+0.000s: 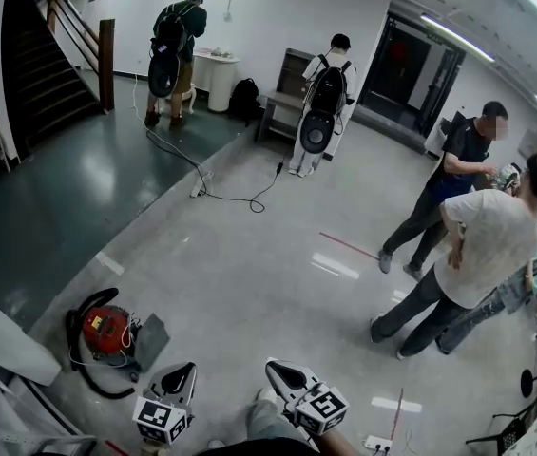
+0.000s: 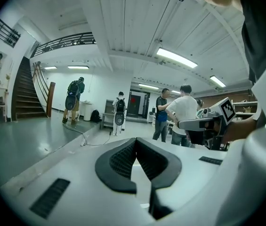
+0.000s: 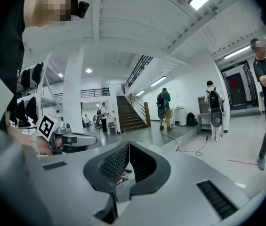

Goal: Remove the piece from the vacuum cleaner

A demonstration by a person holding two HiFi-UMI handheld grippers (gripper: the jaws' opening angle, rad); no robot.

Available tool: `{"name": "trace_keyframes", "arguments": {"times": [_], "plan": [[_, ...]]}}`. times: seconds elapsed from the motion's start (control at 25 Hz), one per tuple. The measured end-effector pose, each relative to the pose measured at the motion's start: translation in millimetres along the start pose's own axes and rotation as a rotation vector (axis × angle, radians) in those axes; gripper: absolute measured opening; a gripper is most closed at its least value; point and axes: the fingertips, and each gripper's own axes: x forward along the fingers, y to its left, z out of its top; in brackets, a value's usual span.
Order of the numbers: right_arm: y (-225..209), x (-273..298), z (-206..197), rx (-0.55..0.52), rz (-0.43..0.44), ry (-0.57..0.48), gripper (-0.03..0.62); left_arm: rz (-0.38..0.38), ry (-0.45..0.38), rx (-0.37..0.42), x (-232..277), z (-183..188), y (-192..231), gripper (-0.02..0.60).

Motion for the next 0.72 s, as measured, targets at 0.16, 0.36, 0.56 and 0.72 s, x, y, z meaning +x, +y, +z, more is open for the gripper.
{"name": "trace_keyframes", "arguments": {"times": [0.16,0.36,0.56,0.72], "plan": [[-23,45,12,-0.007,0.032,0.02,0.029,0.023,0.008,0.014,32,16,31,0.018],[-92,100,23,0.026,0.105,0.029,0.029,0.088,0.046,0.011,107,29,65,0.018],[-177,153,41,0.063,0.17,0.018,0.029,0.143,0.046,0.014,193,48,94,0.018],[-229,193,51,0.037,0.246,0.027,0.029,0.219,0.036,0.0,246,58,116,0.018]]}}
